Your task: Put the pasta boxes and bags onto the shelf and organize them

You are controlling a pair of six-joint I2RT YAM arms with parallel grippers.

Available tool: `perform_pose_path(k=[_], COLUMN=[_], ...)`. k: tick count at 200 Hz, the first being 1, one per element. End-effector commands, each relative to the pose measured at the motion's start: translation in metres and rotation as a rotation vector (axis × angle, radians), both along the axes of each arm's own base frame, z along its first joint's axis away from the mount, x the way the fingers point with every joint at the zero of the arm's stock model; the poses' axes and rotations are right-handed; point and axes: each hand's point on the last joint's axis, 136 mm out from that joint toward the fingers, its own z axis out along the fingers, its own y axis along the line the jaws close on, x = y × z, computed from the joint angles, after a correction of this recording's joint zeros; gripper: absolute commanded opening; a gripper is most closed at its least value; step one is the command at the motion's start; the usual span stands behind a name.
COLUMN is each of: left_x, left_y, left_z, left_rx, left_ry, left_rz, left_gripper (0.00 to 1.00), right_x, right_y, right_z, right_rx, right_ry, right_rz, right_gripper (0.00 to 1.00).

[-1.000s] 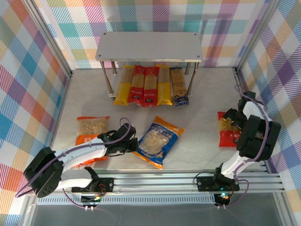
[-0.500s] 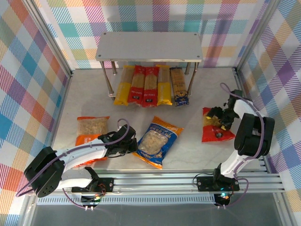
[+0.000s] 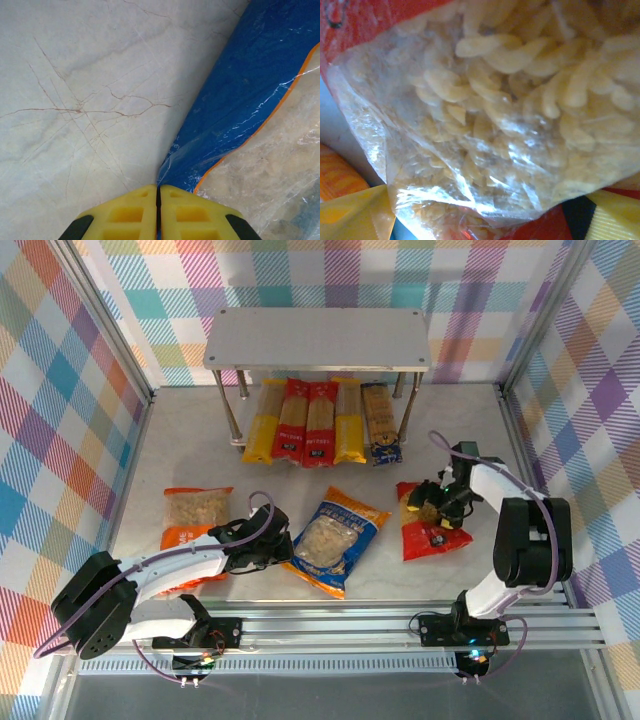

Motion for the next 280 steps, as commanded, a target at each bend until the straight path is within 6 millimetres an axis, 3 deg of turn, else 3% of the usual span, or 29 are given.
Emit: perform_pose_path(k=[1,39,81,100,117,159,191,244,280], left_x=[0.015,0.016,0.018,0.024,0.030,0.040,0.039,0.032,0.028], left_y=[-0.006,-0.004,-0.001,-0.002,-0.006,-0.015,-0.015,-0.001,0.012], left_z=[0.016,0.019,0.019,0.022,0.026,0.033,0.031,0.031,0.033], left_rx=[-0.033,-0.027,-0.012,0.000,0.001,-0.011,-0.004,0.032,0.049], left_ry=[-0.059,-0.070,-0.085,-0.104,-0.119,-0.140,-0.132,-0.127,-0.137], left_rz=[0.034,0.033,0.036,0.036,0.033,0.027,0.021,0.030,0.050], left_gripper=[0.10,0.10,0.11,0.11,0.11,0.11,0.10,0.11,0.16], right_x=[-0.043,-0.041,-0.024,-0.028,-0.040,-0.071,-0.081,-0.051,-0.025], right_y=[0.023,0.029,0.048,0.058,0.069,0.107,0.119,0.136,0.154], right_z=[-0.007,0.006,0.087,0.106,0.101,0.069,0.043,0.017,0.008], right_rx=[0.032,0.056,0.147,0.158,0.173,0.166,0.084,0.004,0.007], right_ry=[0.138,0.092,-0.179,-0.236,-0.202,-0.100,-0.048,-0.074,-0.104], right_rz=[0.047,0.041,0.061,0.097,0.119,0.197,0.220,0.235,0.253], right_gripper=[0.86,0.87,0.96,0.95,0.92,0.90,0.91,0.92,0.93])
